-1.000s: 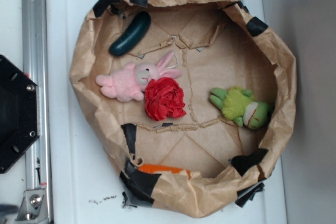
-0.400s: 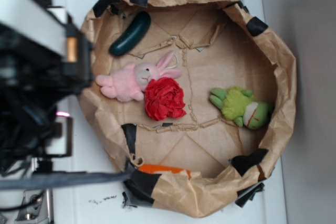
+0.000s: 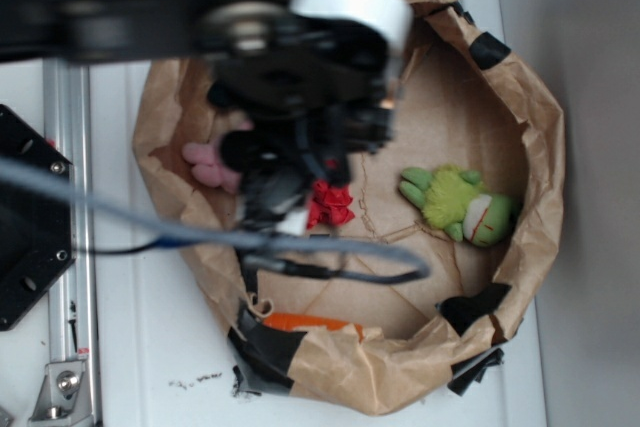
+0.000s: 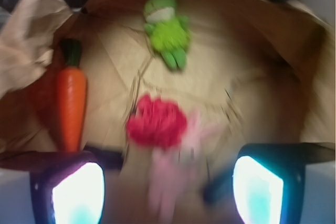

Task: Grab the green animal.

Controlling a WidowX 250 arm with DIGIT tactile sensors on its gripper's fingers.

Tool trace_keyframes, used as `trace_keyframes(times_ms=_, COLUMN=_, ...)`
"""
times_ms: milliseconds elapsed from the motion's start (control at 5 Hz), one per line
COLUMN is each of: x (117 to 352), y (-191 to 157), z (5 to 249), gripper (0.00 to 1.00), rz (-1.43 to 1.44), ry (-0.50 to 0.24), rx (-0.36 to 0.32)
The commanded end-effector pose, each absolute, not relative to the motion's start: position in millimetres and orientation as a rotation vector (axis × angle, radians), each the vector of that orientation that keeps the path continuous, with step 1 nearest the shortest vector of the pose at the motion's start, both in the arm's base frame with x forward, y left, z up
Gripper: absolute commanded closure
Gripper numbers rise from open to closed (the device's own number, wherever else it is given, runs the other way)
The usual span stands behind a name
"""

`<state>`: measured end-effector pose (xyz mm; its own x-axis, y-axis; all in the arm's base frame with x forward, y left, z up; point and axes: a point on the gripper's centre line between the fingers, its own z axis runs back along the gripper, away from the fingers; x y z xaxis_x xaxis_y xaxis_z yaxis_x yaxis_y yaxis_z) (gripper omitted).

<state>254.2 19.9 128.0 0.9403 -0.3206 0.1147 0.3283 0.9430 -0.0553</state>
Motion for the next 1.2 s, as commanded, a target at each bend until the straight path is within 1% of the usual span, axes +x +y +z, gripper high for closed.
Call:
trace_keyframes(times_ms=0, x=327, y=-4, z=104, gripper=0.0, rz=-0.487, ry=-0.213, rx=-0.065)
trace_keyframes(times_ms=200, x=345, y=-32, z=81, gripper=0.0, rz=-0.559, ry=-0.157, rx=0.024)
trace_keyframes(times_ms=400, x=361, y=-45, z=61, gripper=0.0, rz=-0.596, ry=-0.104, rx=0.067)
trace_keyframes(times_ms=600, x=359, y=-48, z=51, gripper=0.0, rz=-0.628, ry=-0.069, rx=0.059)
trace_keyframes(times_ms=800, x=354, y=-45, z=52, gripper=1.0, rz=-0.62, ry=-0.063, rx=0.089)
trace_keyframes(times_ms=1000, x=345, y=-38, z=64, gripper=1.0, rz=-0.595, ry=-0.07, rx=0.119)
